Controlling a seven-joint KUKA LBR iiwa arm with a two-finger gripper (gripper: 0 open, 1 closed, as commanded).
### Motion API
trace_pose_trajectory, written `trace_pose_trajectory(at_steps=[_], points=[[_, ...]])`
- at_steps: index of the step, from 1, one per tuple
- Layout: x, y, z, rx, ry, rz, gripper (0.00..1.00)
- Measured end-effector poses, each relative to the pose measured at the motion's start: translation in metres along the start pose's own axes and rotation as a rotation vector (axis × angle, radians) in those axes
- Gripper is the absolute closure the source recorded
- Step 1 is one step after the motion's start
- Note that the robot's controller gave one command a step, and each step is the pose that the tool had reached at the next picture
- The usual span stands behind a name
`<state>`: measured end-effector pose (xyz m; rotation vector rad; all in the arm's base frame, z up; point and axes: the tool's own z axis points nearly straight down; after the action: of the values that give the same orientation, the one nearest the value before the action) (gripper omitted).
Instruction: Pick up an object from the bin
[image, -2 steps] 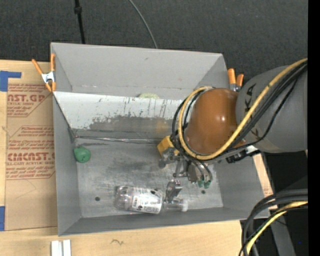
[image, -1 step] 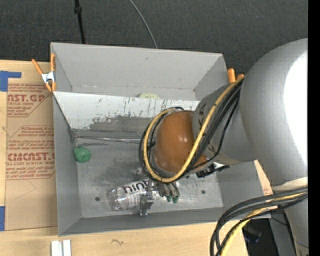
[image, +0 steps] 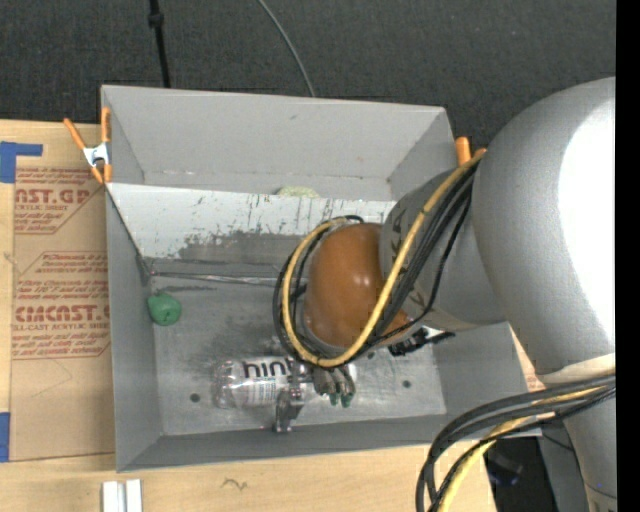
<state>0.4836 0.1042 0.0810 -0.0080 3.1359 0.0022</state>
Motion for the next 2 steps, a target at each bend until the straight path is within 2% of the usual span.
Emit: trace_pose_trajectory(at_steps=[1,2], points=[[0.002,0.004,-0.011,0.001,0.006,-0.060,0.00],[0.002,0.005,0.008,0.000,-0.004,-0.104,0.00]])
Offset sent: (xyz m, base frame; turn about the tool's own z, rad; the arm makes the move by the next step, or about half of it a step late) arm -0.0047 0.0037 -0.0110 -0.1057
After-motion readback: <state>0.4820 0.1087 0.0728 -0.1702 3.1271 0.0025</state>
